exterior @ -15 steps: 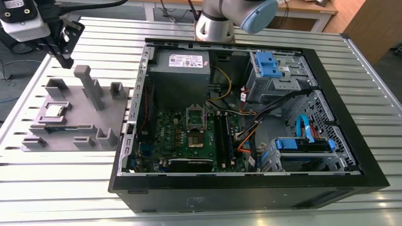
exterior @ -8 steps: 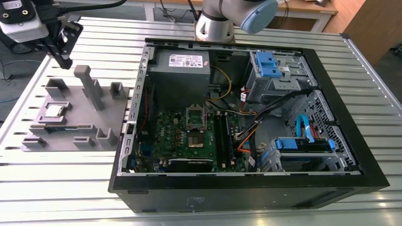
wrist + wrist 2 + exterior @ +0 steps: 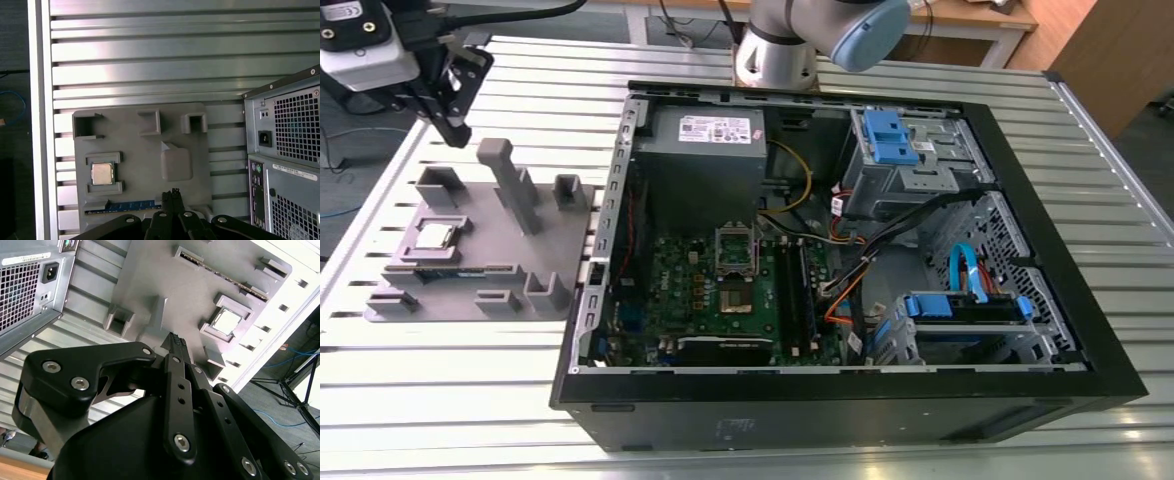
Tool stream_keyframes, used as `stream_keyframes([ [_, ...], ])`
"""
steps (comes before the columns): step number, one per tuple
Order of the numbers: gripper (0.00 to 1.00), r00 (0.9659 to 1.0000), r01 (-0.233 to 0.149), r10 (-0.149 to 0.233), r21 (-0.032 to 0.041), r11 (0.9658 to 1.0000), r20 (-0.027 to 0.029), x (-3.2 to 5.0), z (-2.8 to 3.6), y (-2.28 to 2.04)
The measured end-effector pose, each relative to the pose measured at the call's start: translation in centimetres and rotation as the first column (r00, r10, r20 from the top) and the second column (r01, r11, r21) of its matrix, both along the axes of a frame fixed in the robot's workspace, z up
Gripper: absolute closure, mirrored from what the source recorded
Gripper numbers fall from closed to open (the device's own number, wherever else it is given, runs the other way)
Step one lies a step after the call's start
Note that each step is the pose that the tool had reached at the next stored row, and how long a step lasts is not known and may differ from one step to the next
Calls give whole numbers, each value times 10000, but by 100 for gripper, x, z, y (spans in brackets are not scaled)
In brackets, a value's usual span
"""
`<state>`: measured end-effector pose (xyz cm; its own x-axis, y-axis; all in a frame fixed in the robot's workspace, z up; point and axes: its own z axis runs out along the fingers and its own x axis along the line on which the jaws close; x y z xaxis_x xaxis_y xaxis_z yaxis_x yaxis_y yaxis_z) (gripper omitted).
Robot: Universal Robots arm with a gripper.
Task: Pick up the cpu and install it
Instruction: 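Reach for the cpu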
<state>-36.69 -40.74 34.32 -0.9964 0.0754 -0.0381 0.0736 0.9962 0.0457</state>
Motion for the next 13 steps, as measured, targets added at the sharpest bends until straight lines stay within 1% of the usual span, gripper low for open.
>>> stream_keyframes([
  [7,89,10000,-4,4,-1,10000,-1,-54,-13,-17],
  [13,89,10000,-10,10,0,10000,0,-119,-30,-55],
])
